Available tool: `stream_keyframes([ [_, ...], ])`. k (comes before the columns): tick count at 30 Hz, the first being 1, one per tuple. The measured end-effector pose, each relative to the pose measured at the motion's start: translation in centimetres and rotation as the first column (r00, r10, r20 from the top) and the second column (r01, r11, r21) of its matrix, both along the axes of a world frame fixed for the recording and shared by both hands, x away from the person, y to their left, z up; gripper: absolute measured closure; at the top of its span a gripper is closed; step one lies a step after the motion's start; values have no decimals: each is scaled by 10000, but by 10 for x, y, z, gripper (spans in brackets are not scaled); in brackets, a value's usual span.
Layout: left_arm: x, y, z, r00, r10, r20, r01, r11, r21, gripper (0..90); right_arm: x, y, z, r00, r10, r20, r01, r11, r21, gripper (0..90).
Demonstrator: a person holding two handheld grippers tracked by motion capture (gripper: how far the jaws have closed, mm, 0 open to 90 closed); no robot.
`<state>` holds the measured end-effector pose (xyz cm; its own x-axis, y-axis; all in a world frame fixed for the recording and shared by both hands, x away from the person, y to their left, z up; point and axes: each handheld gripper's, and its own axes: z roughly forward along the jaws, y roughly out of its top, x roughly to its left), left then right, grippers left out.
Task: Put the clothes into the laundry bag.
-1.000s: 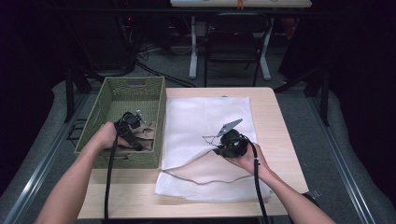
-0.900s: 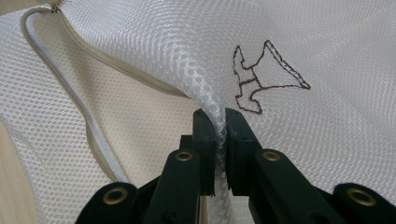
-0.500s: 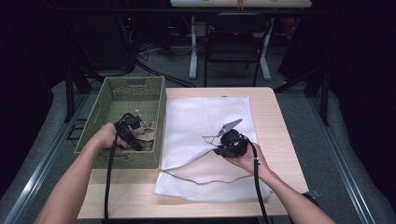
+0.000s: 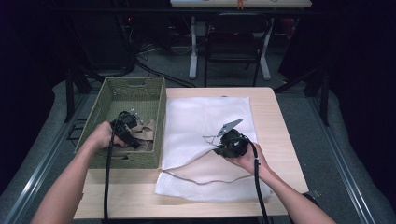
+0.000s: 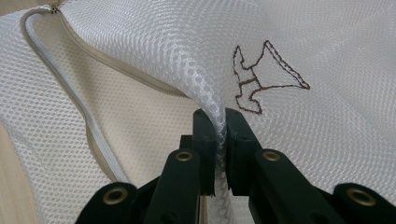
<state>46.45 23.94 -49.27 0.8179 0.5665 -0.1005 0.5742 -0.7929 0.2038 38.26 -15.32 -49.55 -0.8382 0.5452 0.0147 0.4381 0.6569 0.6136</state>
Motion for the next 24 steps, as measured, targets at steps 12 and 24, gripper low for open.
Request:
stream_keyframes([
  [12,-6,11,26,9953,273,934,-289,9995,158,607,-1,0,1,10000,-30,-2,30,10000,15,845],
  [24,-12,19,43,9886,476,1428,-479,9989,-12,608,0,0,1,10000,-25,-13,25,10000,14,845],
])
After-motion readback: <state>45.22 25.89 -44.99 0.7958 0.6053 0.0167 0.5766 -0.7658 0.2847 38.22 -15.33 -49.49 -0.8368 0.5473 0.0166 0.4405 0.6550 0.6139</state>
